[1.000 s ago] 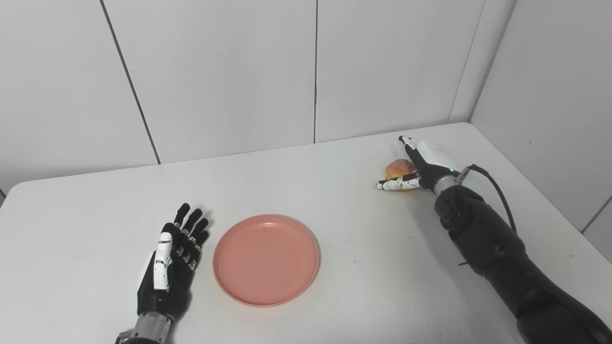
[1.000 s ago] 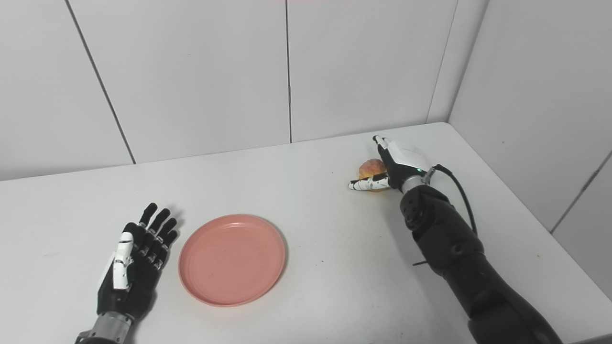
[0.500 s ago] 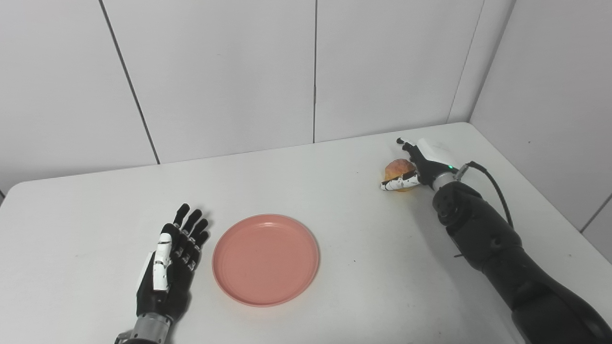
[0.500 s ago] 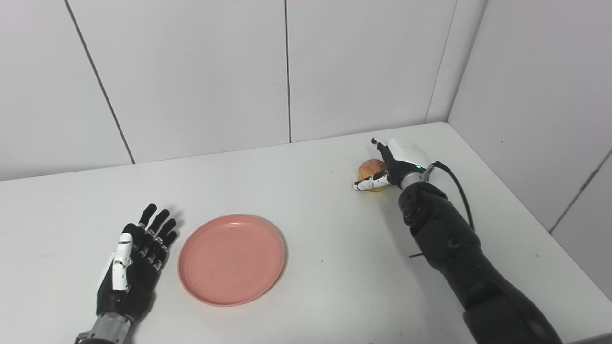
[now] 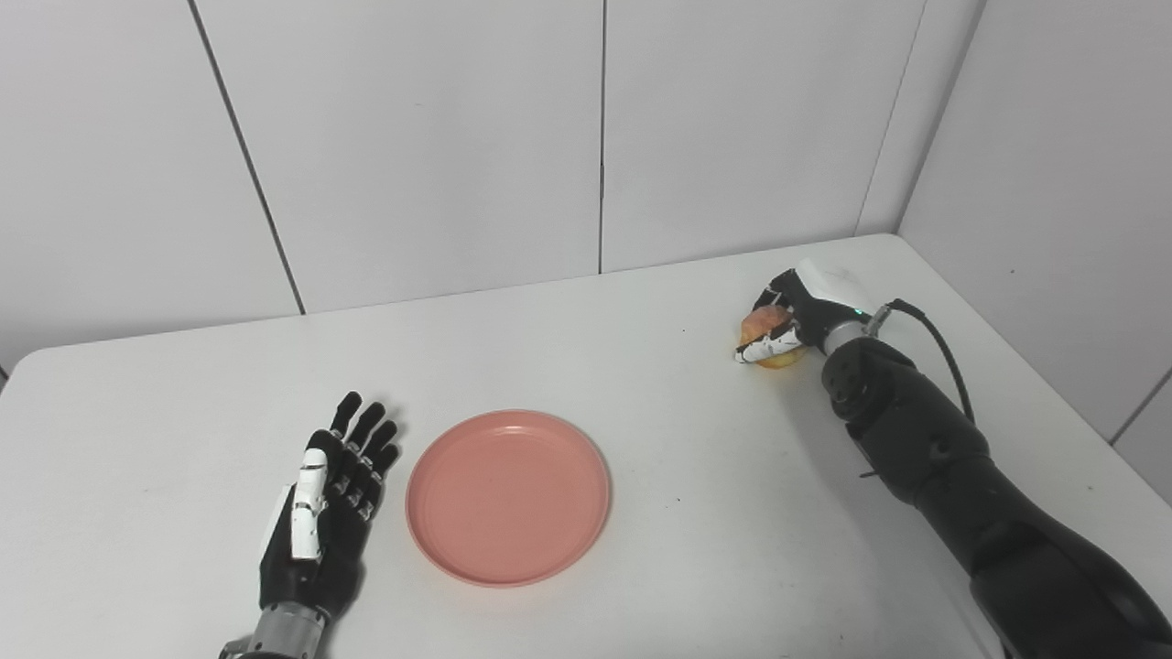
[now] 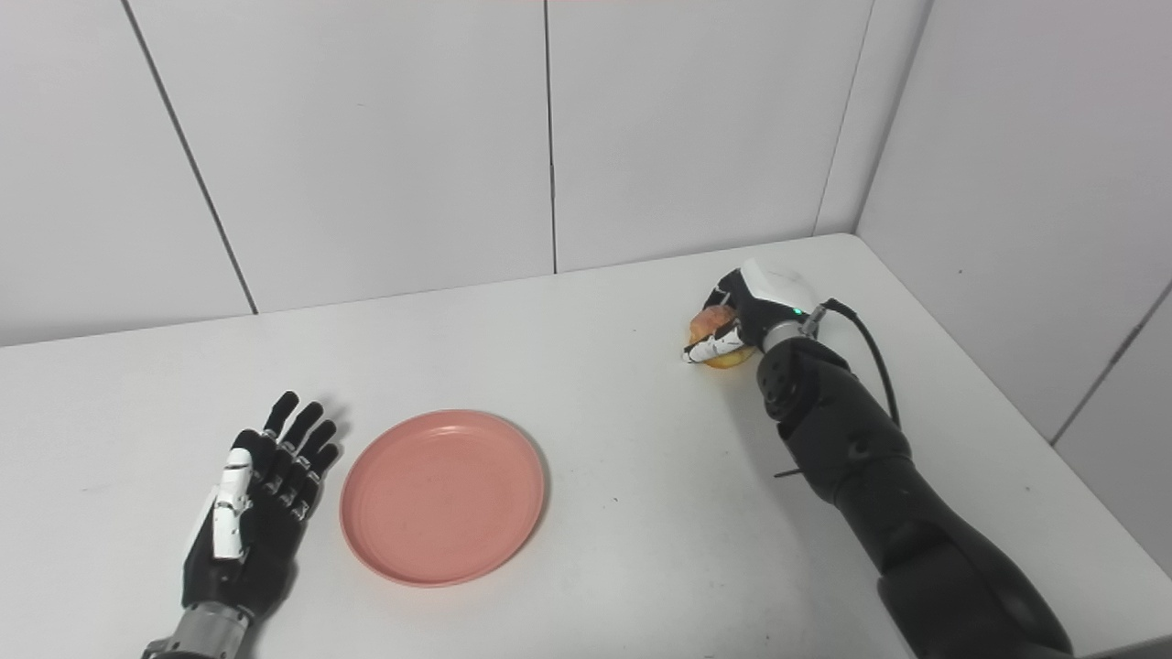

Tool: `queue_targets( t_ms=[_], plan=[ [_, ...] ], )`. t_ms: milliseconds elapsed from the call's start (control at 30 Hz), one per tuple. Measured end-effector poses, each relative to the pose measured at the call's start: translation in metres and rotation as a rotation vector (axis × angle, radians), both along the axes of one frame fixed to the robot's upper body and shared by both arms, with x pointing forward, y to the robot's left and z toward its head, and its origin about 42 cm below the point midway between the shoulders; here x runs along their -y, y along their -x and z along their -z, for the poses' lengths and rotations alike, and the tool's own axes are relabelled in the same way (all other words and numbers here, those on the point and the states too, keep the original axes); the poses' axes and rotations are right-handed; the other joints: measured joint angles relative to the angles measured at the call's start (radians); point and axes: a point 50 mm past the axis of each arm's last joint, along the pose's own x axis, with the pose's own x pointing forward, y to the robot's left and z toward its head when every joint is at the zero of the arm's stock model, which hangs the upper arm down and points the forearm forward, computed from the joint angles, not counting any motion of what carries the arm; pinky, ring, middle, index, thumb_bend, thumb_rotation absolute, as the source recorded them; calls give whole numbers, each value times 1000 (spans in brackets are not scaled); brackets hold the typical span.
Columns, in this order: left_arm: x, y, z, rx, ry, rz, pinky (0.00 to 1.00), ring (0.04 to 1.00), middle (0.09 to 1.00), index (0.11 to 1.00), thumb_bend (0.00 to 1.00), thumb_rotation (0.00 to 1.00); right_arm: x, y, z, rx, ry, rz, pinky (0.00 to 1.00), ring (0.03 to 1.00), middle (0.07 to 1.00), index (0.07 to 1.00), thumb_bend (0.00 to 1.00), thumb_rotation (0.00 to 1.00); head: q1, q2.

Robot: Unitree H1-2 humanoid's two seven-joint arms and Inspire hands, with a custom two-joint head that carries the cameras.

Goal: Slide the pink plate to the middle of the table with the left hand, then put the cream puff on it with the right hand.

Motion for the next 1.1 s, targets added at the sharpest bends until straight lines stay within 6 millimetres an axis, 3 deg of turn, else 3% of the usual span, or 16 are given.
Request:
queue_targets(
  t_ms=[200,267,433,567,600,700,767,800,867,1000,1067,1100],
  plan=[
    [1,1,0,0,2,0,983,953,957,954,378,1000,-2,2,-3,5,0,7,333,437,502,489,486,152,3,0],
    [1,1,0,0,3,0,979,952,955,952,382,1000,-5,4,-4,7,-4,1,251,342,421,486,485,153,8,2],
    [2,1,-1,3,3,2,974,950,952,945,388,1000,-13,16,-8,13,-20,-21,307,413,482,492,483,155,15,2],
    [4,1,-1,0,2,-8,970,949,949,942,390,1000,-23,23,-26,46,-24,-63,268,362,451,492,483,156,29,3],
    [5,1,-1,0,2,-9,972,951,950,944,389,1000,-25,24,-32,55,-20,-73,352,470,551,495,482,158,29,3],
    [7,1,-1,0,0,-8,968,948,950,945,400,1000,-35,29,-53,113,-11,-114,441,567,635,497,481,158,47,6],
    [8,1,-1,0,-4,-5,966,947,949,945,404,1000,-44,33,-65,144,-11,-143,437,558,629,496,481,158,57,8],
    [9,1,-1,0,-8,-4,963,946,949,945,408,1000,-47,35,-69,153,-13,-154,356,457,538,492,482,156,58,8],
    [11,1,-2,1,-17,-7,959,944,948,944,415,1000,-55,41,-78,176,-15,-171,283,367,452,485,482,154,69,9],
    [15,2,-2,0,-28,-23,962,945,947,947,419,1000,-72,55,-89,220,-14,-225,283,369,455,486,482,151,94,12],
    [18,3,-2,-2,-24,-30,965,946,947,949,415,1000,-80,60,-92,221,-13,-251,337,437,517,491,481,153,107,14],
    [20,3,-2,-1,-23,-30,972,950,949,951,421,1000,-85,62,-94,224,-11,-262,305,392,472,487,482,151,120,14]
  ],
)
